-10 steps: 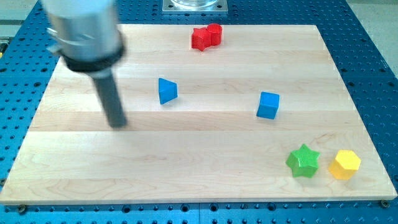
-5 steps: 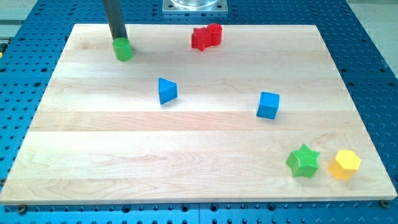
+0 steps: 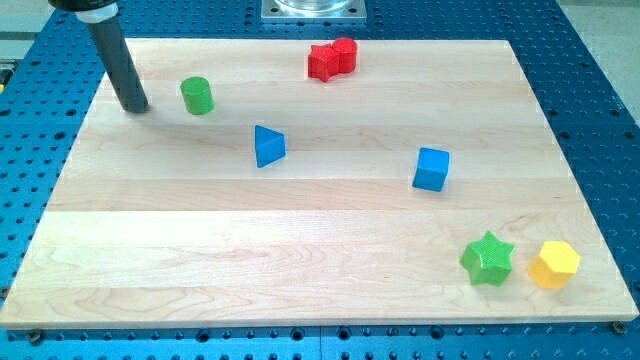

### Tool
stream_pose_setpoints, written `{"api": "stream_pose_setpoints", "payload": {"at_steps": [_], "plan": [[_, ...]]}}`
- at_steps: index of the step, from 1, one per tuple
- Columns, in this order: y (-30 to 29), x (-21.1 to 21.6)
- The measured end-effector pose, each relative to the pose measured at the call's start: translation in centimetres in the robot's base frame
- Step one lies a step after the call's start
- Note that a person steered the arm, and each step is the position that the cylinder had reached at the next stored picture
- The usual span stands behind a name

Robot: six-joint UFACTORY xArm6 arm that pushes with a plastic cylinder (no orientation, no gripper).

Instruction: Push the green circle into the green star

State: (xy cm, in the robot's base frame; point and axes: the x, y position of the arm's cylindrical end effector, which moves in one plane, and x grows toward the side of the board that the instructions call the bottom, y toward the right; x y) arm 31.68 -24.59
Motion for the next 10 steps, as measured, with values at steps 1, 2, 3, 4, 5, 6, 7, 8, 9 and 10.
{"api": "stream_pose_setpoints", "payload": {"at_steps": [1, 2, 3, 4, 5, 6, 7, 8, 9, 10], "plan": [[-1.6, -3.6], [4.5, -3.2], [4.5, 3.1], [4.5, 9.8], [3.3, 6.5], [2.6, 0.6], [3.7, -3.8], [9.7, -3.5], [8.8, 2.7], [8.6, 11.4]]}}
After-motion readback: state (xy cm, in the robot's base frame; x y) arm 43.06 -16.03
